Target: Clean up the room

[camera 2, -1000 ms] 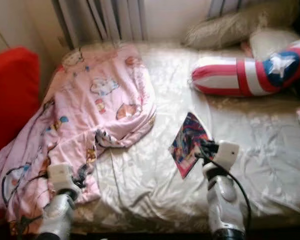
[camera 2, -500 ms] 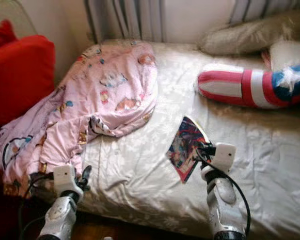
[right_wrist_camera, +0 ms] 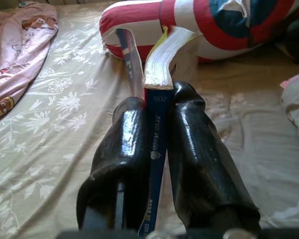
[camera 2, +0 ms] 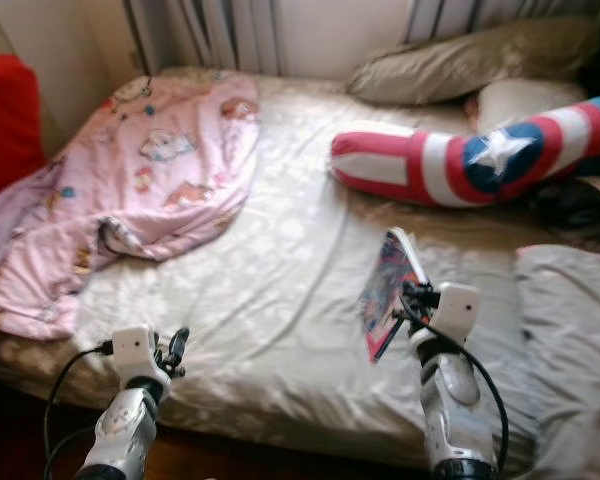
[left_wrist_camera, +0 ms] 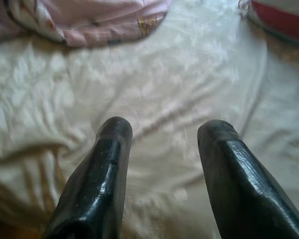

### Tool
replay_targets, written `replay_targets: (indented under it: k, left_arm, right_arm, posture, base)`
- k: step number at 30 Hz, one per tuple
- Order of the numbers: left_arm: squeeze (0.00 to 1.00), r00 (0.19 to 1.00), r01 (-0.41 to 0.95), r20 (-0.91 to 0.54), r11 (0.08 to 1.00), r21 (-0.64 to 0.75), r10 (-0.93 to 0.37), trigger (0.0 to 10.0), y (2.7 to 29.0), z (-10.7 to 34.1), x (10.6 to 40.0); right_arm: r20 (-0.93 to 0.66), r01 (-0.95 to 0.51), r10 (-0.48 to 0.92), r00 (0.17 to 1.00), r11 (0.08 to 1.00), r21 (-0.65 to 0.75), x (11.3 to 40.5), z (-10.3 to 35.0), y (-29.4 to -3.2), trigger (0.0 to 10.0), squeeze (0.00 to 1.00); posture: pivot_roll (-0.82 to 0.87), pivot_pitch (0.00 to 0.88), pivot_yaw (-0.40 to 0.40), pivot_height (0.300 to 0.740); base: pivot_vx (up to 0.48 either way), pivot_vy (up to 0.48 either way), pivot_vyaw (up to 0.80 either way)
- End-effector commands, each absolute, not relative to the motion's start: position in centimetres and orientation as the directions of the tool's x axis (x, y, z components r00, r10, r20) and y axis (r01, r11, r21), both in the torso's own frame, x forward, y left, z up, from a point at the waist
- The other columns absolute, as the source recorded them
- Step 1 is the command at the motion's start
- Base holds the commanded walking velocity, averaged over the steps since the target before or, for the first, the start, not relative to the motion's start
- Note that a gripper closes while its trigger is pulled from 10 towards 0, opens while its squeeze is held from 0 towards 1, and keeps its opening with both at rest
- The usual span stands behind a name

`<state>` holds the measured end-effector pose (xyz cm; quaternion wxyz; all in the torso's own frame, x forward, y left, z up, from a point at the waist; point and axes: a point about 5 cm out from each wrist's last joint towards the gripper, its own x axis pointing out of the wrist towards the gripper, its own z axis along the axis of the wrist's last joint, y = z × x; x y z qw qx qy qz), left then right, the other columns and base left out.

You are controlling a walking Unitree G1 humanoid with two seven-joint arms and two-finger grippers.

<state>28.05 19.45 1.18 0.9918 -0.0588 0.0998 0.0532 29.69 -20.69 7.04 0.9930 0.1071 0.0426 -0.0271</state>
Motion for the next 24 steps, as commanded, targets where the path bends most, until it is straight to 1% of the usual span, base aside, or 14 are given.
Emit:
replay_targets:
  k: [1, 5, 14, 24]
  left_arm:
    - [0.0, 0.971, -0.12, -0.221, 0.987, -0.108, 0.094, 10.0, 19.73, 0.87, 27.78]
    - [0.0, 0.972, -0.125, -0.215, 0.986, -0.111, 0.099, 10.0, 19.84, 0.93, 27.74]
    - [0.0, 0.972, -0.113, -0.219, 0.986, -0.119, 0.085, 10.0, 19.75, 0.84, 27.68]
    - [0.0, 0.975, -0.094, -0.213, 0.989, -0.114, 0.068, 10.0, 19.58, 0.92, 27.75]
  right_arm:
    - [-0.059, 0.044, -0.032, 0.998, 0.974, 0.22, 30.09, 7.74, -20.27, 10.0, 0.0]
    - [-0.076, 0.061, -0.045, 0.996, 0.976, 0.211, 30.07, 7.56, -20.33, 10.0, 0.0]
    - [-0.08, 0.051, -0.034, 0.996, 0.975, 0.218, 29.96, 7.34, -20.11, 10.0, 0.0]
    - [-0.07, 0.044, -0.029, 0.997, 0.974, 0.222, 30.08, 7.37, -19.81, 10.0, 0.0]
  posture:
    - [0.0, 0.14, -0.017, 0.74]
    - [0.0, 0.14, -0.015, 0.74]
    - [0.0, 0.137, -0.011, 0.74]
    - [0.0, 0.12, -0.006, 0.74]
  base:
    - [0.0, 0.0, 0.0]
    - [0.0, 0.0, -0.12]
    - [0.0, 0.0, -0.75]
    - [0.0, 0.0, 0.0]
